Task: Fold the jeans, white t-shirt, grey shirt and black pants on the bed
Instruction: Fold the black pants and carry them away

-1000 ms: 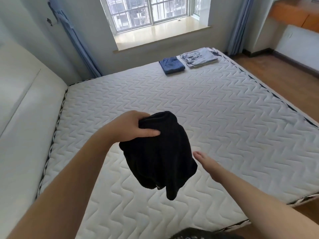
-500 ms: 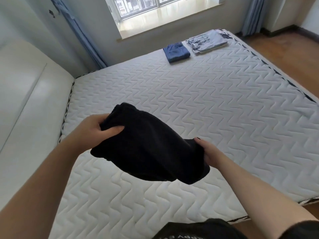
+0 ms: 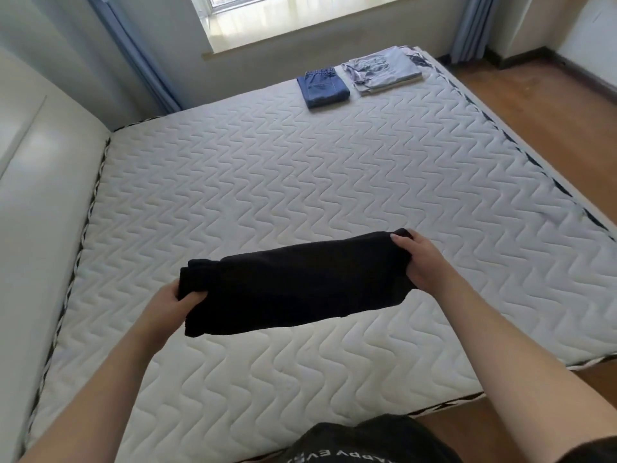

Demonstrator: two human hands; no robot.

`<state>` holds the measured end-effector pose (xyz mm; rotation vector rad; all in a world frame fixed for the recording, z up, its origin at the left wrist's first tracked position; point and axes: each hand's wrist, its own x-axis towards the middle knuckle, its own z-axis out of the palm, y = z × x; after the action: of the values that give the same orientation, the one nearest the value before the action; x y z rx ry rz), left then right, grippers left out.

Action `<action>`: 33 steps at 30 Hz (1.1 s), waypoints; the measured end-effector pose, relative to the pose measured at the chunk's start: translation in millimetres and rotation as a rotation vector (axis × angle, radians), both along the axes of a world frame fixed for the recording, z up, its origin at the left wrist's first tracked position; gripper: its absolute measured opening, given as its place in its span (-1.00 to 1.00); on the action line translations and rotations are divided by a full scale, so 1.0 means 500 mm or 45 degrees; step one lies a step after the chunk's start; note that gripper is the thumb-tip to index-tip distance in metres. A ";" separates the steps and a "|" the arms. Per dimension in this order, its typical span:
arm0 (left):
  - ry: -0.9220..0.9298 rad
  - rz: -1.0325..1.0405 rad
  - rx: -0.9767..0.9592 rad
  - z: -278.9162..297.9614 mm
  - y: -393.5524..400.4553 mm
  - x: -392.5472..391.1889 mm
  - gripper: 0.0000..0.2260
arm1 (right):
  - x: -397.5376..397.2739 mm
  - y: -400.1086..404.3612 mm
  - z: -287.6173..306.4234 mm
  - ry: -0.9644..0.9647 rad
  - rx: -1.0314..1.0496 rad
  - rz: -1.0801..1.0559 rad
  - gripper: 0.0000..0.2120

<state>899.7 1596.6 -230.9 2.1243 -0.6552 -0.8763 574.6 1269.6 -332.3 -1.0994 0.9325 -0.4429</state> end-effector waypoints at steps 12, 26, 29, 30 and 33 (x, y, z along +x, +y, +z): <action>0.339 0.145 0.080 -0.225 -0.015 -0.083 -0.80 | -0.096 0.001 0.059 0.435 -0.444 0.132 -0.78; 0.411 0.503 0.378 -0.455 0.190 -0.155 -0.69 | 0.049 0.107 -0.053 0.812 -0.471 0.797 -0.73; 0.510 0.605 0.363 -0.499 0.242 -0.144 -0.67 | 0.108 0.145 -0.076 0.892 -0.489 0.867 -0.67; 0.529 0.636 0.363 -0.511 0.261 -0.136 -0.67 | 0.130 0.159 -0.085 0.919 -0.518 0.886 -0.67; 0.552 0.691 0.381 -0.547 0.319 -0.108 -0.67 | 0.208 0.202 -0.115 0.982 -0.648 0.923 -0.71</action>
<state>845.6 1756.1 -504.3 2.1021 0.2818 -1.1110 678.5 1370.8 -389.8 -2.0434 1.0076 0.4093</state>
